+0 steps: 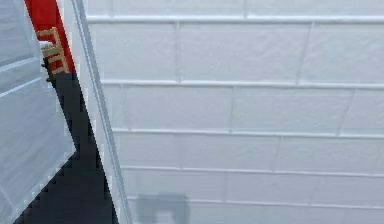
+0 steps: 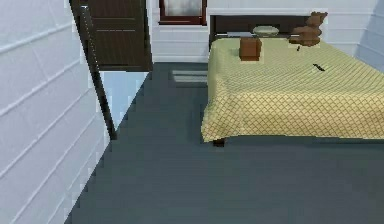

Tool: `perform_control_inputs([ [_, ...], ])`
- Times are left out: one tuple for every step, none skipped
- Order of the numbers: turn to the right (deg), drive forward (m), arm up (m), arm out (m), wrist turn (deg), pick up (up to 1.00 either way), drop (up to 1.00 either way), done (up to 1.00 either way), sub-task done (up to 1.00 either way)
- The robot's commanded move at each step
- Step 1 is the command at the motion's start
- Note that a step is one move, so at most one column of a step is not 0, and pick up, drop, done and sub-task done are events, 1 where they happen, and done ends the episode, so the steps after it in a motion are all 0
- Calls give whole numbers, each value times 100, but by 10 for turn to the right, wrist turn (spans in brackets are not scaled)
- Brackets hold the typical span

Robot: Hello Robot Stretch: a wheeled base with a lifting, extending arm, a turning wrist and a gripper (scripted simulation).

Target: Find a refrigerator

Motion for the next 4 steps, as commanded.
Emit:
perform_control_inputs([
  [-450, 0, 0, 0, 0, 0, 0, 0, 0],
  [-450, 0, 0, 0, 0, 0, 0, 0, 0],
  [-450, 0, 0, 0, 0, 0, 0, 0, 0],
  [-390, 0, 0, 0, 0, 0, 0, 0, 0],
])
